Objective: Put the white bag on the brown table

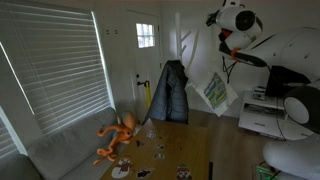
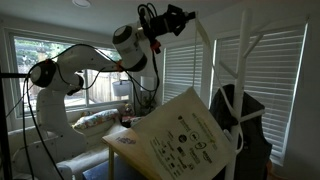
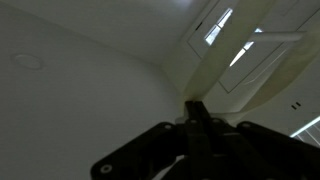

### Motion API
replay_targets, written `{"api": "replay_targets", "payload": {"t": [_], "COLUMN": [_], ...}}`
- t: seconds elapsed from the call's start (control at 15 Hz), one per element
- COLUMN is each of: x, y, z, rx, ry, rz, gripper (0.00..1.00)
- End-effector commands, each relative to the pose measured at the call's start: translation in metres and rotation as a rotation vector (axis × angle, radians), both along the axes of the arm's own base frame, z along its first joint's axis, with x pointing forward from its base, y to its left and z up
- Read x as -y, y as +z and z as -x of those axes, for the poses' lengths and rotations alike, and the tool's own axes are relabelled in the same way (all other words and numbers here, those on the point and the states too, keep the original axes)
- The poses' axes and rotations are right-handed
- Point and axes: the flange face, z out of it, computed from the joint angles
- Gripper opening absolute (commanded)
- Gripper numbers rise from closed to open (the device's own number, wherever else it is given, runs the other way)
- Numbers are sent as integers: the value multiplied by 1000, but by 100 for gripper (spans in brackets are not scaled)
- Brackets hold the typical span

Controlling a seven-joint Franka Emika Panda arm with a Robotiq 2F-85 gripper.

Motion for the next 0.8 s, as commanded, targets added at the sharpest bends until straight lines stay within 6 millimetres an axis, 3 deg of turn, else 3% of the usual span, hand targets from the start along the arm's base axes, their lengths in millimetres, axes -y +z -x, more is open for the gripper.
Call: {"api": "replay_targets", "payload": {"t": [0.0, 0.27, 0.73], "x": [-6, -31, -96], "y": [9, 2, 4], "z": [4, -13, -38], "rx": [-17, 21, 60], "ry": [-27, 126, 378], "rz": [47, -118, -435], "gripper": [1, 1, 1]}}
